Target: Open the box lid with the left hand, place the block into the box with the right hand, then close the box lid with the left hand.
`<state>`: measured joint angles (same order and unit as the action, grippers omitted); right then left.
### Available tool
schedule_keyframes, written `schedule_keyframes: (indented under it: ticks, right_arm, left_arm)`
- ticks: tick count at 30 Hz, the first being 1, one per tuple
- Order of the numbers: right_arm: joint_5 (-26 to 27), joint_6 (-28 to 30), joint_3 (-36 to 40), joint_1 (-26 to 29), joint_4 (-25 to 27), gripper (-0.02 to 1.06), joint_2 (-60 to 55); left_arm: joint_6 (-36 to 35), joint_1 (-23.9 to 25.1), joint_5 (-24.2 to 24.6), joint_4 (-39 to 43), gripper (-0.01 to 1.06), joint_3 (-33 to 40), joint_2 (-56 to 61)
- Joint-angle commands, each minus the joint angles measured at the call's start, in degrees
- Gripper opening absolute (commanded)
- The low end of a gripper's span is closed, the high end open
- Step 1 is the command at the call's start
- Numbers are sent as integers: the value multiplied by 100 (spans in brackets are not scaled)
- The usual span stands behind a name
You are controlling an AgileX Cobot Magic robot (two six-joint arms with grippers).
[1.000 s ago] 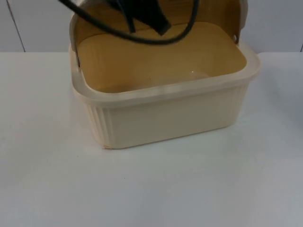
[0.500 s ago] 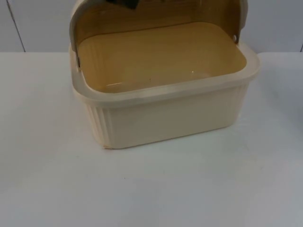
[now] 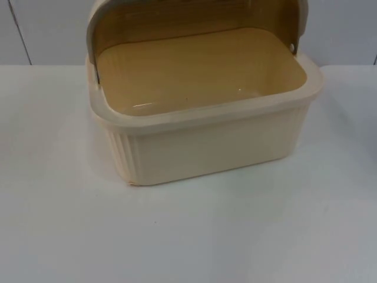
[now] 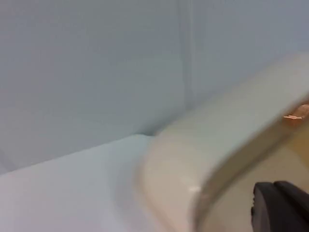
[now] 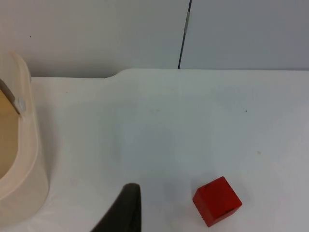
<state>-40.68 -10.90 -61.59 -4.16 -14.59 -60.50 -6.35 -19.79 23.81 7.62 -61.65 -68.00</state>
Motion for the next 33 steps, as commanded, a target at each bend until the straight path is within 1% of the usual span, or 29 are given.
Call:
schedule_keyframes:
  ticks: [1,3,5,6,10,13,16,19,20,21,23,24,26,27,28,29,33]
  right_arm:
    - [74,-23,14,-4,31,105,13]
    - [74,-23,14,-4,31,105,13]
    - [74,-23,14,-4,31,105,13]
    - [84,-23,14,-4,31,105,13]
    - [107,-23,14,-4,31,105,13]
    - [107,-23,14,-4,31,105,13]
    - [107,-23,14,-4,31,105,13]
    - [107,-23,14,-4,31,105,13]
    - [107,-23,14,-4,31,105,13]
    - [107,-23,14,-4,31,105,13]
    - [107,-23,14,-4,31,105,13]
    - [107,-23,14,-4,31,105,13]
    - [107,-23,14,-4,31,105,13]
    - [107,-23,14,-4,31,105,13]
    - [107,-23,14,-4,31,105,13]
    - [93,-23,14,-4,31,105,13]
    - [49,-23,14,-4,31,105,13]
  left_arm:
    - [-56,496,252,-52,0,39,218]
    - [-56,1066,543,-52,0,39,328]
    - [-56,1494,825,-128,0,39,330]
    - [-56,1639,875,-153,0,39,319]
    - [-25,1720,875,-166,0,39,319]
    - [316,1720,863,-84,0,39,284]
    - [325,1720,854,-56,0,39,216]
    - [325,1720,840,-268,0,39,112]
    - [325,1720,840,-413,5,39,49]
    - [325,1720,840,-413,5,39,49]
    - [325,1720,755,-559,18,39,18]
    - [325,1720,669,-630,33,39,18]
    - [325,1720,444,-702,74,39,18]
    - [325,1720,444,-702,74,39,18]
    - [325,1720,384,-762,96,39,18]
    - [309,1720,347,-821,104,39,18]
    - [309,1720,424,-859,104,39,18]
